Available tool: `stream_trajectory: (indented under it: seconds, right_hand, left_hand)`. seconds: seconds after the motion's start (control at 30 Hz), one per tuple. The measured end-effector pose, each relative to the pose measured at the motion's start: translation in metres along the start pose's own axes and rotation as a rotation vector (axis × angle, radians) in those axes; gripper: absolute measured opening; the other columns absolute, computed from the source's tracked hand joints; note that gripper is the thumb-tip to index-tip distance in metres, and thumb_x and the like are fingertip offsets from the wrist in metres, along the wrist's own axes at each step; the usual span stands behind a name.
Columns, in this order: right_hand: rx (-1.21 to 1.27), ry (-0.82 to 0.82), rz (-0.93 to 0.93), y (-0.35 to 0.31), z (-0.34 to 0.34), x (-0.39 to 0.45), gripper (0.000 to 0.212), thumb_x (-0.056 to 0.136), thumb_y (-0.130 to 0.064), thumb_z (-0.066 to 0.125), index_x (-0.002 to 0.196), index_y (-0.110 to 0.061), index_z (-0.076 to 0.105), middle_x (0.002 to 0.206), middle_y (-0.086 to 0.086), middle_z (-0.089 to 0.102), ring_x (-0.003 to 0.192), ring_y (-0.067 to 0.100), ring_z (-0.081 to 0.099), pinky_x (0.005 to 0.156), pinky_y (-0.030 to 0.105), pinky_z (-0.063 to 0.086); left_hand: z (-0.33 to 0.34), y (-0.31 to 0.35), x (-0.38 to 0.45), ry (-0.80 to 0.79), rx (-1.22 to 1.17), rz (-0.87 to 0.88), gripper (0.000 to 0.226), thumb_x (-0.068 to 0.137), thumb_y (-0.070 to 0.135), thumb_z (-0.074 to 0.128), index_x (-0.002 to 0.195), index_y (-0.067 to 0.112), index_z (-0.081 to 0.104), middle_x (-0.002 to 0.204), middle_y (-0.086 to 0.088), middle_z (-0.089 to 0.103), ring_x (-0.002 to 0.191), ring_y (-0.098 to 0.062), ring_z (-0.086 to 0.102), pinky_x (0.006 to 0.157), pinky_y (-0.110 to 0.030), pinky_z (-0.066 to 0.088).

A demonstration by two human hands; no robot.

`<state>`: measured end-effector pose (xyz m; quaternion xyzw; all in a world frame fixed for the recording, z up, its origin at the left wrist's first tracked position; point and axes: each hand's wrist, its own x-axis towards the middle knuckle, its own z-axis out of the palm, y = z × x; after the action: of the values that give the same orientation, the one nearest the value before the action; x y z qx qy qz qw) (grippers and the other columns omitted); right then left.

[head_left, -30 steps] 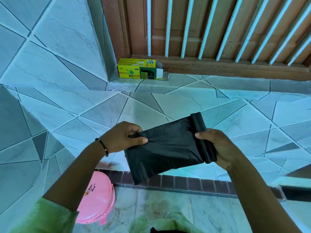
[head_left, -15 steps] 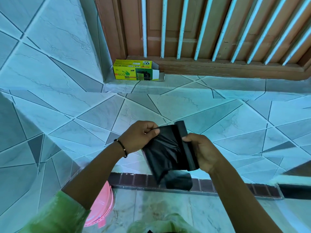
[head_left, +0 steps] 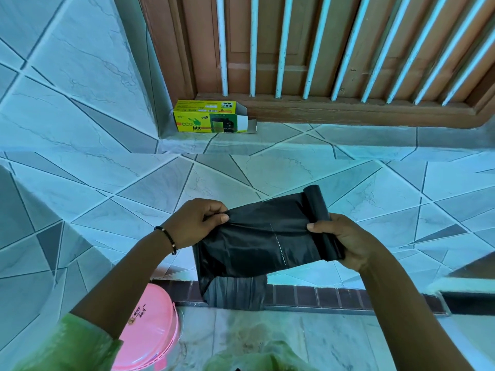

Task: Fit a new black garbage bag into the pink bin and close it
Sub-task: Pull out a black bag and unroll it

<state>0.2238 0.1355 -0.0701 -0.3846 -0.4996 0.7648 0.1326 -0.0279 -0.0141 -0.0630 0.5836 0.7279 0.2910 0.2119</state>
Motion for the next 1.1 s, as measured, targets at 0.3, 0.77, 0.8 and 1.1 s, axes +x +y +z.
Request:
stream_trajectory:
  seconds: [0.3,0.77,0.8,1.1]
  right_hand:
    - [-0.009,-0.051,-0.096,-0.001,0.027,0.001,0.035,0.061,-0.009,0.075,0.095,-0.002,0.067,0.082,0.012,0.071,0.072,0.024,0.068,0.062,0.031,0.056]
    - [-0.984,-0.18,-0.194,-0.028,0.058,0.006,0.019,0.07,-0.017,0.077,0.072,-0.013,0.059,0.07,0.007,0.062,0.065,0.022,0.061,0.062,0.029,0.045]
    - [-1.044,-0.169,-0.204,-0.029,0.059,0.006,0.02,0.07,-0.019,0.078,0.07,-0.015,0.059,0.069,0.004,0.062,0.065,0.021,0.06,0.061,0.028,0.043]
    - [-0.831,-0.124,-0.227,-0.035,0.04,0.0,0.023,0.065,-0.011,0.082,0.085,-0.009,0.069,0.072,0.004,0.065,0.062,0.011,0.058,0.062,0.023,0.042]
  left_hand:
    - [0.013,0.012,0.009,-0.203,-0.4,-0.149,0.006,0.083,0.032,0.065,0.086,0.027,0.066,0.066,-0.001,0.062,0.061,-0.006,0.056,0.066,-0.019,0.051]
    - [0.02,0.053,0.017,0.068,-0.211,0.081,0.038,0.075,0.027,0.073,0.111,0.026,0.06,0.11,0.008,0.064,0.097,0.0,0.058,0.085,-0.009,0.042]
    - [0.02,0.055,0.017,0.088,-0.141,0.111,0.027,0.077,0.024,0.072,0.103,0.02,0.066,0.101,0.005,0.067,0.087,0.003,0.058,0.077,-0.003,0.041]
    - [0.02,0.056,0.007,-0.074,0.105,0.09,0.033,0.078,0.037,0.069,0.108,0.024,0.061,0.096,0.003,0.067,0.085,-0.016,0.06,0.075,-0.022,0.047]
